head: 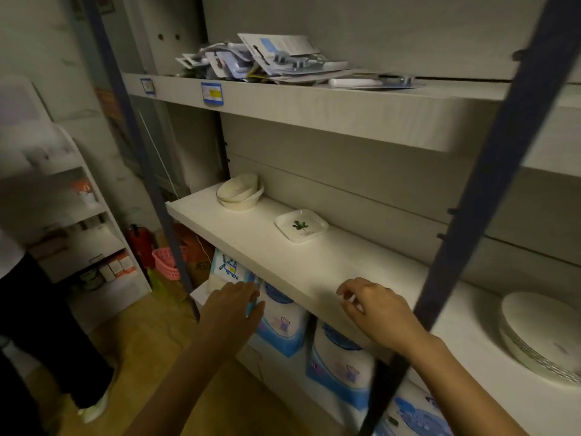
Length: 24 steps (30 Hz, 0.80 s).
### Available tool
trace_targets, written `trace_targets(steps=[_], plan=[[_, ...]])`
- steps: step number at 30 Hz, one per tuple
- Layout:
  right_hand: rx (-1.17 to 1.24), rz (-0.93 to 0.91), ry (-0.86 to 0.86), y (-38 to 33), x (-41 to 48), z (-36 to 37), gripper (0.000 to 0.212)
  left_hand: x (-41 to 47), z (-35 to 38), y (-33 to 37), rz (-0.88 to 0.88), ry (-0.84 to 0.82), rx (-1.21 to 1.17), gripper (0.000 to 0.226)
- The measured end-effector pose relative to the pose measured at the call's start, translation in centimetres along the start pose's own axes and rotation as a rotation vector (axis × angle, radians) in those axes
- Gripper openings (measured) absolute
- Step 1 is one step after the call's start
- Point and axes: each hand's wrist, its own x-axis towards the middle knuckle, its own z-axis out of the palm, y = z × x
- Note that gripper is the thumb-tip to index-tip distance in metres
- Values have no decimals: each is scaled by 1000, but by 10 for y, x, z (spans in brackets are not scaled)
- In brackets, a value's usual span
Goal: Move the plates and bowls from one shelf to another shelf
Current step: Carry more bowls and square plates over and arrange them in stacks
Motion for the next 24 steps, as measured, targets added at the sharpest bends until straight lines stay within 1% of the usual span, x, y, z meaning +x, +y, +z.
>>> trace_targets(steps=[1, 4, 5, 8, 11, 14, 16, 19, 21, 24], plan=[[-3, 3, 16, 0, 17, 4, 28, 15, 2, -10, 10, 10, -3, 35], [2, 45, 51, 0, 68, 12, 28, 60, 3, -37, 51, 15, -4, 62], [8, 65, 57, 1, 85, 15, 28, 75, 3, -46, 66, 10, 14, 63], [-4, 127, 78, 3, 131, 25, 27, 120, 3, -74, 110, -14, 68, 49], [-55, 187, 81, 8, 166, 36, 28, 158, 4, -96, 117, -59, 63, 39], [-66, 255, 62, 9, 187, 46, 28, 189, 11, -115, 131, -122, 48, 38], [-83, 303, 43, 11, 199, 55, 28, 209, 19, -128, 137, -154, 27, 32], [-82, 438, 19, 13, 218, 70, 28, 240, 31, -149, 164, -172, -21, 30], [-77, 532, -10, 13, 233, 80, 29, 263, 37, -163, 196, -187, -44, 23], [-33, 700, -125, 14, 258, 100, 33, 294, 45, -185, 242, -209, -96, 20]])
